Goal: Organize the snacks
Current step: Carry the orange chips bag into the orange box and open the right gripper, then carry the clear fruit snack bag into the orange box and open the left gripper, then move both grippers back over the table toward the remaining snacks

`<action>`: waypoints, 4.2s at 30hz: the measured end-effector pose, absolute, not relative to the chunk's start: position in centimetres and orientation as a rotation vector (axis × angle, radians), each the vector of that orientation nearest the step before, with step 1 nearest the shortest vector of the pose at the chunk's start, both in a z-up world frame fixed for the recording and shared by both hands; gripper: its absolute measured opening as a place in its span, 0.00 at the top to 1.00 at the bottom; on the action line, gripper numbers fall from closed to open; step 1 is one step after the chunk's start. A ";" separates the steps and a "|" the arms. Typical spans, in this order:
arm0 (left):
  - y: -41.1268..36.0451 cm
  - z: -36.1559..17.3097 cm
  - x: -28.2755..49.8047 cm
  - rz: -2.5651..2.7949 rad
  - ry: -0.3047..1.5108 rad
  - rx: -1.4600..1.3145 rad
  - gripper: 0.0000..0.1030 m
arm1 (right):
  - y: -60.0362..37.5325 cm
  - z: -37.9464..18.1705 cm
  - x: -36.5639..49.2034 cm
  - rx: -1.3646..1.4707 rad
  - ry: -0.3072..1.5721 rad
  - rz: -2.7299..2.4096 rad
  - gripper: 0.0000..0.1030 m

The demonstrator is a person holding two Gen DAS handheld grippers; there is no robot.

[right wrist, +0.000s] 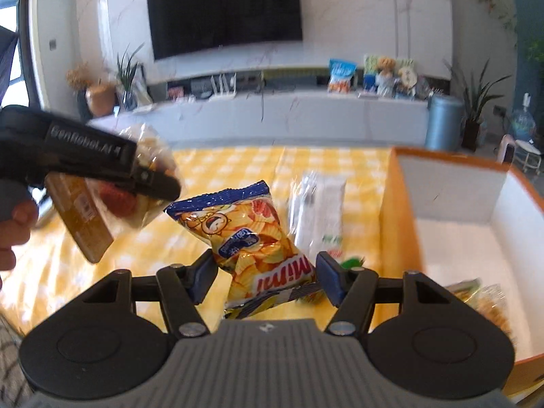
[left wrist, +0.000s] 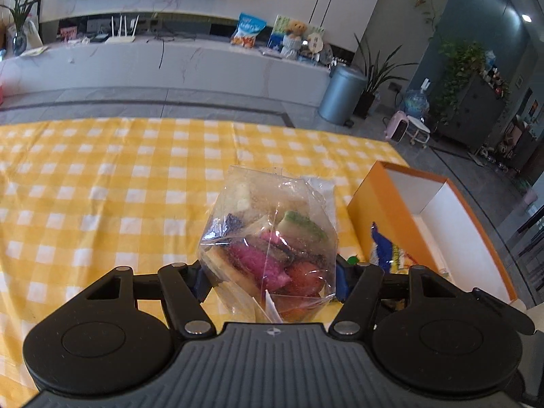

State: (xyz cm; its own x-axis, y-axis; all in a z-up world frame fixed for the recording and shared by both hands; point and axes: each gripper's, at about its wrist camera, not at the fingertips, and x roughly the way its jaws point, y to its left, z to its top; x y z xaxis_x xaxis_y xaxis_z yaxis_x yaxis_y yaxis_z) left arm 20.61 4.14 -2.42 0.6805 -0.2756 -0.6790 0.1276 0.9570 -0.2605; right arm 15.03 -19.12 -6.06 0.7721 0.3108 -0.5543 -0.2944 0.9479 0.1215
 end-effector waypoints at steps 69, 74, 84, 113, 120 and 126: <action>-11.5 -1.7 20.7 -0.542 0.701 -0.089 0.27 | -37.6 -3.4 14.2 0.168 0.543 -0.239 0.03; -14.5 -1.9 21.1 -0.561 0.695 0.002 0.27 | -38.4 -2.8 13.4 0.218 0.512 -0.227 0.03; -19.4 -4.4 23.5 -0.523 0.746 0.077 0.27 | -39.9 -2.7 13.4 0.294 0.493 -0.244 0.03; -15.2 -0.8 22.0 -0.350 0.683 0.033 0.13 | -40.9 -3.2 13.8 0.344 0.532 -0.250 0.03; -13.3 0.2 21.4 -0.305 0.701 0.014 0.13 | -39.6 -2.5 13.8 0.332 0.501 -0.207 0.03; -11.7 0.3 20.2 -0.317 0.725 -0.005 0.13 | -37.8 -0.8 13.1 0.307 0.450 -0.122 0.03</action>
State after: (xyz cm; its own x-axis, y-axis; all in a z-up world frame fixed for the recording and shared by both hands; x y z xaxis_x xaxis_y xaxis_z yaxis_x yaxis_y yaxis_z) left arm 20.20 -11.66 0.29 0.7030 -0.2866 -0.6509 0.2835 0.9523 -0.1132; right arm 13.06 -37.81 -0.77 0.8939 -0.0480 -0.4456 0.1828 0.9468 0.2647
